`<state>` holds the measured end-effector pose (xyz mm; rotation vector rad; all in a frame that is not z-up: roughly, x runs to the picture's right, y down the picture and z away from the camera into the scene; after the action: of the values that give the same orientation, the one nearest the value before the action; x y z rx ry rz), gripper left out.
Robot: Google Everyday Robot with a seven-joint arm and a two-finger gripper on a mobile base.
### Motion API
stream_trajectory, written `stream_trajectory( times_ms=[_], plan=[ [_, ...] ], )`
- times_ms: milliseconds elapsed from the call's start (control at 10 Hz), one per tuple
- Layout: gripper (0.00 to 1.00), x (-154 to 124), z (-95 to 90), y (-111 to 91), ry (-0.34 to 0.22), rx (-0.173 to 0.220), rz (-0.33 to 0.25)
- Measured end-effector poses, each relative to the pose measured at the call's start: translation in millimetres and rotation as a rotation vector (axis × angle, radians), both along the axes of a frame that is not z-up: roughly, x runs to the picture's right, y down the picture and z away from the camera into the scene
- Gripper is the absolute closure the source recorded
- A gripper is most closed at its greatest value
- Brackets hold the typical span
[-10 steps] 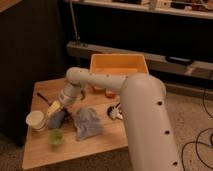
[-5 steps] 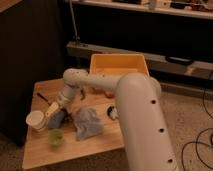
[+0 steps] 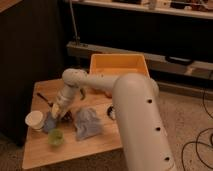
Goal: Place sponge in tray
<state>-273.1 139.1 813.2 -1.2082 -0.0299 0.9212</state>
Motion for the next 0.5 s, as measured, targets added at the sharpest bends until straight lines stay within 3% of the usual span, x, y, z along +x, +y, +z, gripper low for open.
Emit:
stream_trajectory(
  times_ms=[300, 500],
  plan=[
    [0.57, -1.8, 3.0, 2.3, 0.009, -0.004, -0.013],
    [0.76, -2.2, 4.4, 2.4, 0.011, -0.006, -0.016]
  ],
)
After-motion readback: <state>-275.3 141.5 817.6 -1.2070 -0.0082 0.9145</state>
